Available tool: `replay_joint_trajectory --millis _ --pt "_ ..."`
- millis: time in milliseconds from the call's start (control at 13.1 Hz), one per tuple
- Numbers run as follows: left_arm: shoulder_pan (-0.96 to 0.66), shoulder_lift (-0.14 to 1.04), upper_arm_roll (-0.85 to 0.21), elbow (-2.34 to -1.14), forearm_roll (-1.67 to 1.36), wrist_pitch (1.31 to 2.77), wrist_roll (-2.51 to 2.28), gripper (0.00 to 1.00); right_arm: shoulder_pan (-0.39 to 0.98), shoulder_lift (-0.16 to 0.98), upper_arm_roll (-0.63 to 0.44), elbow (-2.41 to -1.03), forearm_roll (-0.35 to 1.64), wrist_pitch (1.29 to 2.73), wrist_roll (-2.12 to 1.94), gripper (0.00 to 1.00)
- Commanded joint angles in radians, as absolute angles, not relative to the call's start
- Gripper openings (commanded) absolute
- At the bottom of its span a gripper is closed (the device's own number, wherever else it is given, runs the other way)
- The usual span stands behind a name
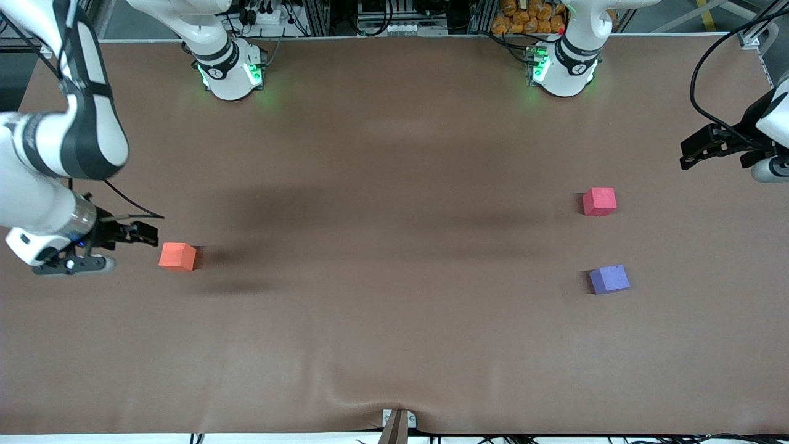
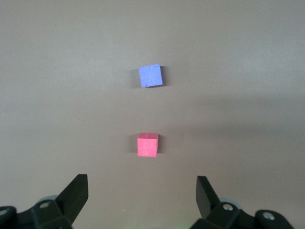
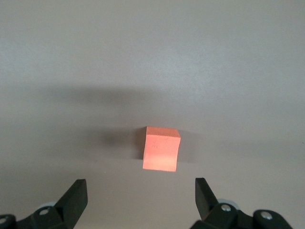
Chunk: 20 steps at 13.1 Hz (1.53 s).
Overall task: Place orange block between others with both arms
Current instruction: 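Lower the right gripper over the orange cube, then close the right gripper on the orange cube and lift it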
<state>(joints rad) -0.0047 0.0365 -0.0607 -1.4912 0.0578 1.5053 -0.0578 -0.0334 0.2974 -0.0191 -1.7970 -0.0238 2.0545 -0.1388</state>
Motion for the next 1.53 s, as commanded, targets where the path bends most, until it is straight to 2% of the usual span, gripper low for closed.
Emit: replay_joint_trajectory --millis 0,460,1149,1456 --pt "-0.006 0.043 -0.061 -1.470 0.064 1.488 -0.049 1.00 -0.040 0.377 -0.012 -1.790 -0.048 2.094 -0.152 1.00" --pt "-0.008 0.043 -0.061 -1.470 0.063 1.491 -0.049 1.00 -0.078 0.517 -0.014 -1.798 -0.048 2.147 -0.143 1.00" --pt "-0.006 0.044 -0.061 -1.470 0.063 1.494 -0.046 1.00 -0.089 0.581 -0.014 -1.801 -0.048 2.174 -0.107 1.00" --pt "-0.009 0.044 -0.061 -1.470 0.064 1.494 -0.048 1.00 -0.092 0.623 -0.014 -1.799 -0.048 2.230 -0.101 1.00"
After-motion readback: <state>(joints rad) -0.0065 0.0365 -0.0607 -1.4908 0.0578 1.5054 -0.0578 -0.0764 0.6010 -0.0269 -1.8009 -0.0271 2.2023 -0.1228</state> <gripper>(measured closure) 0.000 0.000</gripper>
